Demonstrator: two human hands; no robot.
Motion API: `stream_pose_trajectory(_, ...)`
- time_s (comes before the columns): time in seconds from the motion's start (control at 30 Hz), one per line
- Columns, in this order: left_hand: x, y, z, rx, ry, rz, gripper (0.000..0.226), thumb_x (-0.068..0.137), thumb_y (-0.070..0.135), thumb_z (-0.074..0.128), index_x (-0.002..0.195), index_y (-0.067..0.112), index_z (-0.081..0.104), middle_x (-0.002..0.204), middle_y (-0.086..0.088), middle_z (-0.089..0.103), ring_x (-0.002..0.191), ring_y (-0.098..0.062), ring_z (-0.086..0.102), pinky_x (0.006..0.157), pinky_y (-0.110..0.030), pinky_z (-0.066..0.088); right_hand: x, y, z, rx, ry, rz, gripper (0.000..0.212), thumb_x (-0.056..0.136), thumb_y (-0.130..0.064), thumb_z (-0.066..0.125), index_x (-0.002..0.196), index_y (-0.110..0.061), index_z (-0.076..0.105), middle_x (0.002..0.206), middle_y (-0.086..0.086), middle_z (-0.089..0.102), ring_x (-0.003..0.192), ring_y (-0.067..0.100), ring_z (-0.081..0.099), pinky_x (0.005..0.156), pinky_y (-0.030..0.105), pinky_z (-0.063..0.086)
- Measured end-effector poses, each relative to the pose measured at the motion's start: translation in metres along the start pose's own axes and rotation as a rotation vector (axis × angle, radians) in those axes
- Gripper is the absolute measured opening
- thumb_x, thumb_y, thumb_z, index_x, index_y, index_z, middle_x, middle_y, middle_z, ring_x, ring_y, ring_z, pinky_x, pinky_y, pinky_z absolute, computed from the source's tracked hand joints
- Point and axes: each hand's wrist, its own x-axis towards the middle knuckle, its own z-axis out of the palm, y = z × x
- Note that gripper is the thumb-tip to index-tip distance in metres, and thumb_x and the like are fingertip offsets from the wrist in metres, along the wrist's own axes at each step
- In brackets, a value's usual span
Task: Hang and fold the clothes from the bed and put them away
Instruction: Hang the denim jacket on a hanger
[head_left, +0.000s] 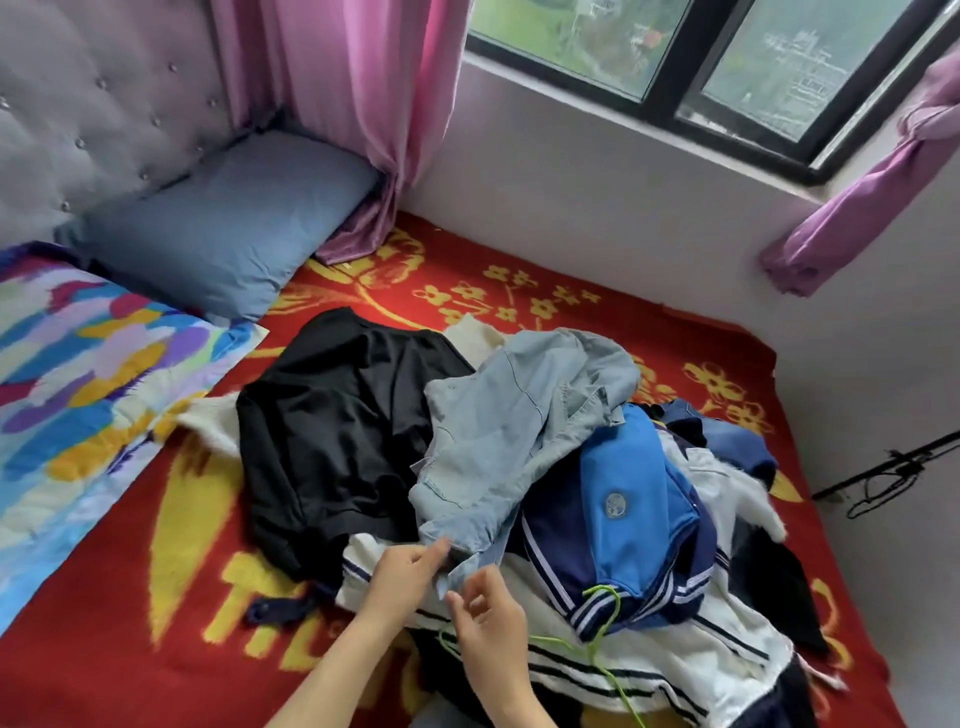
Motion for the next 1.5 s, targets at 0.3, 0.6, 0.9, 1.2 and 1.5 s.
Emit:
stream_pose_trajectory(0.3,-0.061,0.014,-0.02,0.367,0.075,0.285,0.06,0.086,0.006,0.065,0.04,0.019,0.029,0.039,0.01,0.024,0.035,-0.006,0.026,0.044,-0.019,0.02,-0.063,0.004,0.004,0.125,-0.322,-0.021,0.028,0.079,0.006,0.049,0.075,-0.019,0.037,0.089,-0.002,0.054,0.085,0.01,0.051,0.071,0.018,0.038)
stream_pose_trajectory(0.6,-0.139,0.054,-0.057,0.226,0.282,0.553,0.033,0.097,0.02,0.045,0.066,0.009,0.042,0.053,0.009,0.041,0.047,-0.002,0.038,0.051,-0.019,0.03,-0.006,0.039,-0.077,-0.235,-0.027,0.081,0.047,0.086,-0.008,0.055,0.131,-0.01,0.041,0.129,0.012,0.047,0.121,0.025,0.045,0.095,0.029,0.036)
stream_pose_trajectory(0.9,-0.238,0.096,-0.07,-0.577,0.587,0.576,0.044,0.096,0.017,0.044,0.065,0.02,0.076,0.068,0.006,0.072,0.062,-0.003,0.067,0.056,-0.015,0.053,0.004,0.038,-0.048,-0.436,-0.051,0.024,0.07,0.088,-0.031,0.06,0.145,-0.015,0.022,0.139,0.014,0.036,0.128,0.029,0.037,0.099,0.036,0.037)
stream_pose_trajectory(1.2,-0.29,0.088,-0.106,-0.681,0.82,0.576,0.049,0.098,0.024,0.044,0.059,0.023,0.075,0.068,0.007,0.071,0.064,-0.004,0.067,0.059,-0.017,0.055,-0.009,0.043,0.011,-0.276,-0.346,0.1,0.019,0.084,-0.01,0.046,0.071,-0.013,0.059,0.082,0.011,0.062,0.086,0.027,0.058,0.068,0.03,0.04)
stream_pose_trajectory(1.5,-0.244,0.021,-0.191,-0.785,1.042,0.283,0.026,0.098,0.023,0.049,0.072,0.018,0.053,0.053,0.008,0.063,0.053,-0.006,0.06,0.058,-0.027,0.046,0.044,-0.006,-0.062,0.115,-0.506,0.212,0.004,0.087,0.0,0.058,0.083,0.001,0.058,0.075,0.017,0.059,0.061,0.024,0.054,0.055,0.028,0.044)
